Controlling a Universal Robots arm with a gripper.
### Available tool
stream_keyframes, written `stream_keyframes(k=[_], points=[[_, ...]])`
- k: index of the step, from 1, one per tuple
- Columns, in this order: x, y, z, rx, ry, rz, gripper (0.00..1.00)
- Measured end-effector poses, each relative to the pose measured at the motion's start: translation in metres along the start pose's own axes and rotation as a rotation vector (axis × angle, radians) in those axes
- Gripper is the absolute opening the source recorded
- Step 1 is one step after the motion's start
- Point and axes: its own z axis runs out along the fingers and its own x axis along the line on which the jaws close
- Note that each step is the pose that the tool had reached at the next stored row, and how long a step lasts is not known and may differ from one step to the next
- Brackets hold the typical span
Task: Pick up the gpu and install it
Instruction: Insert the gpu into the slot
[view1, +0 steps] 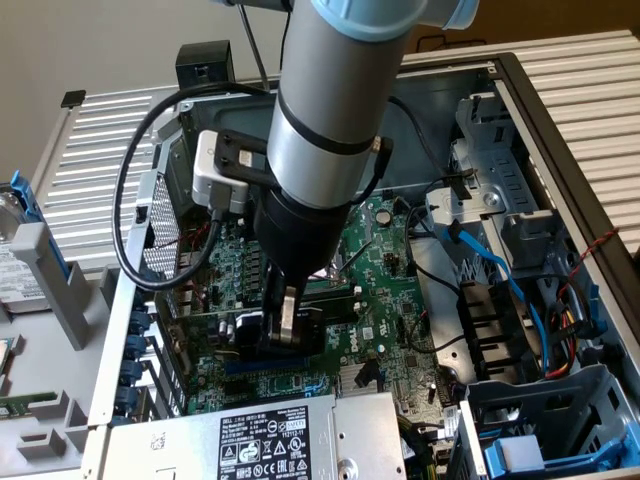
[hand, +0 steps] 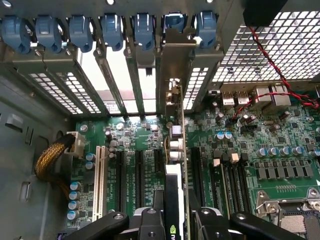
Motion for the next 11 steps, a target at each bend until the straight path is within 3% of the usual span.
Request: stream_keyframes(k=[6,11], points=[[0.0,-0.0001,0.0,0.0,0.001,-0.002,0.29],[-0.0001,-0.0001,0.0,0.0,0.0058,-0.009,0.29]])
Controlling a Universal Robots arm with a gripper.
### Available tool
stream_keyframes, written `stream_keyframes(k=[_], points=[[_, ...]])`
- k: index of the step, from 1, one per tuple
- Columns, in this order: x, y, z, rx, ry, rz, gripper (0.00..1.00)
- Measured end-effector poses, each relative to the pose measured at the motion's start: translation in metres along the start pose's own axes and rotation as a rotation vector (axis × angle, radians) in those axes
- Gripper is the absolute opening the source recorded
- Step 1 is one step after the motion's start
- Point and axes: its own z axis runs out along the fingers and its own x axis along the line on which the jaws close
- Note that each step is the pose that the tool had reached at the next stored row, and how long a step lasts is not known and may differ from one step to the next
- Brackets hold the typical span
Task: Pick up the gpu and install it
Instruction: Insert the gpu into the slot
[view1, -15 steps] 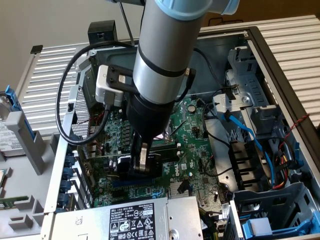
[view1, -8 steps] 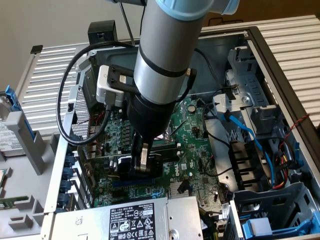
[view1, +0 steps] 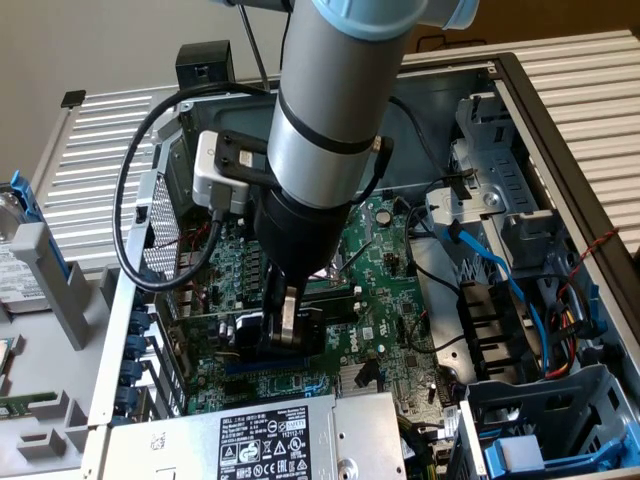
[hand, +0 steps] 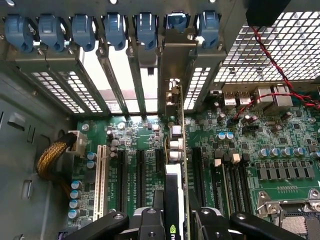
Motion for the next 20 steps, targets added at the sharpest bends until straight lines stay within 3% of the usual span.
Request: stream_keyframes(k=[11,15,20], points=[[-0.0009,0.0,0.0003,0.001,0.0,0.0,0.29],[-0.0018,0.0002,0.0009,0.0039,-0.0004,0.0,0.29],[-0.002,0.0031,0.0028,0.0134,-0.0002,-0.003,0.29]])
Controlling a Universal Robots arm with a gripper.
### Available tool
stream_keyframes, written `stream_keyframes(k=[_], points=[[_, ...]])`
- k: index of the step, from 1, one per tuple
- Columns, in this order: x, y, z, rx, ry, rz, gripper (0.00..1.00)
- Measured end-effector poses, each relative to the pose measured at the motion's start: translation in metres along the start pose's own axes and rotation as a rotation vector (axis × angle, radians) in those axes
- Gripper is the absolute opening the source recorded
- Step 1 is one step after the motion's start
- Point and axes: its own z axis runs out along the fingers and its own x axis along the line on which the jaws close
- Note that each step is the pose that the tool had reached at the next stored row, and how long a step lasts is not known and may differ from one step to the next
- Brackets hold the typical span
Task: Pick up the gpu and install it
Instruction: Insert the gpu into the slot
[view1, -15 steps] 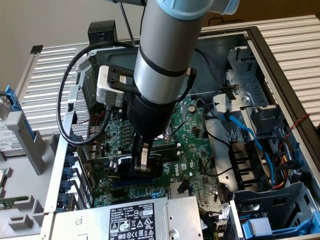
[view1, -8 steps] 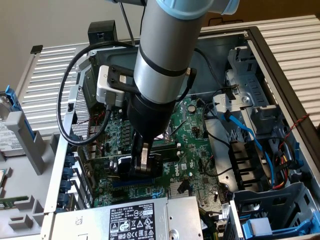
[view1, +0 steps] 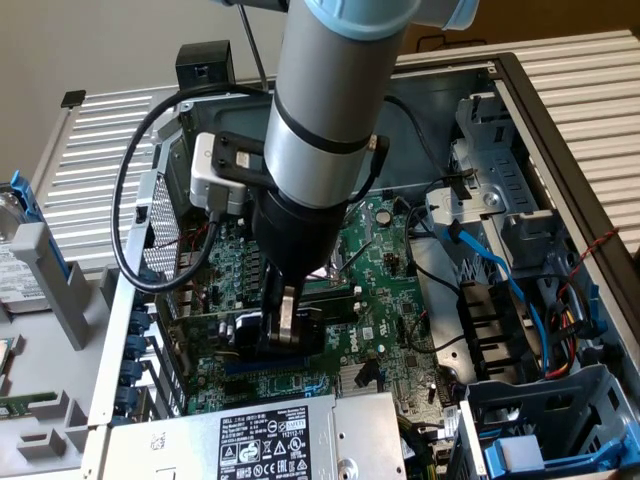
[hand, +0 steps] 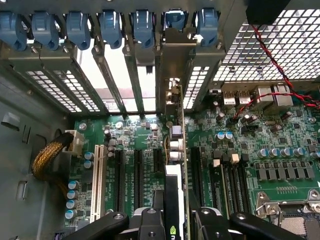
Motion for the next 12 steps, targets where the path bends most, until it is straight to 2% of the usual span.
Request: stream_keyframes(k=[2,8,10,12], points=[[0.0001,0.0007,0.0001,0.0002,0.0019,-0.005,0.29],[0.0001,0.0008,0.0003,0.0004,0.0014,-0.004,0.29],[0.0001,0.0009,0.0002,0.0004,-0.0011,0.004,0.29],[0.0001,0.0009,0.0002,0.0005,-0.0063,0.019,0.29]])
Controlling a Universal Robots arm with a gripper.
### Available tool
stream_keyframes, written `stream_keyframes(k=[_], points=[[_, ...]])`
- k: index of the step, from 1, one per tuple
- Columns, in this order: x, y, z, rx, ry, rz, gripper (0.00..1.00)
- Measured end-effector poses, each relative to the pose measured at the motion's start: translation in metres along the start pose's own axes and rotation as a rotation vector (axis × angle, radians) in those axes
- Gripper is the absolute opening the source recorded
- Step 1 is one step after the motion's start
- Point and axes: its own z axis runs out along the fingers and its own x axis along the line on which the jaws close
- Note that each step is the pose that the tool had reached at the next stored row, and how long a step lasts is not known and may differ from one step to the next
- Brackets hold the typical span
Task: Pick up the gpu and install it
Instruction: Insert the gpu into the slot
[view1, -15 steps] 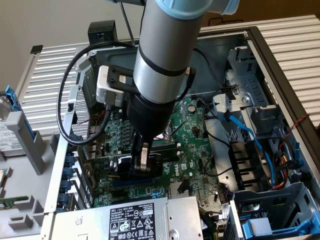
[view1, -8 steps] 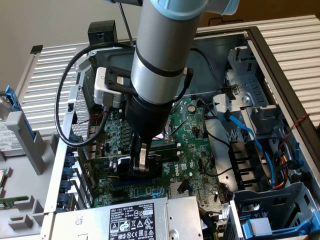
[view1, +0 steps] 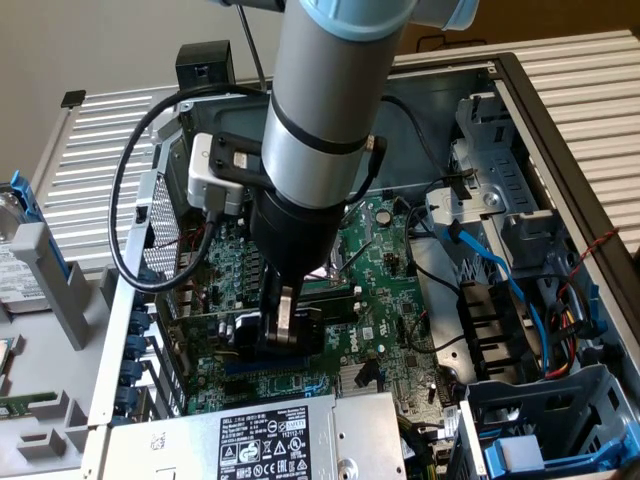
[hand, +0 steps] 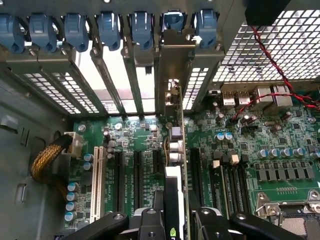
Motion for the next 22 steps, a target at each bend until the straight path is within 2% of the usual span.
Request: stream_keyframes(k=[2,12,16,18,22], points=[[0.0,-0.0001,0.0001,0.0003,-0.0036,0.01,0.29],[0.0,-0.0003,-0.0006,0.0001,-0.0025,0.007,0.29],[0.0,0.0024,-0.0116,-0.0015,-0.0022,0.007,0.29],[0.0,0.0037,-0.0191,-0.0052,-0.0021,0.007,0.29],[0.001,0.0009,-0.0227,-0.0073,-0.0021,0.007,0.29]])
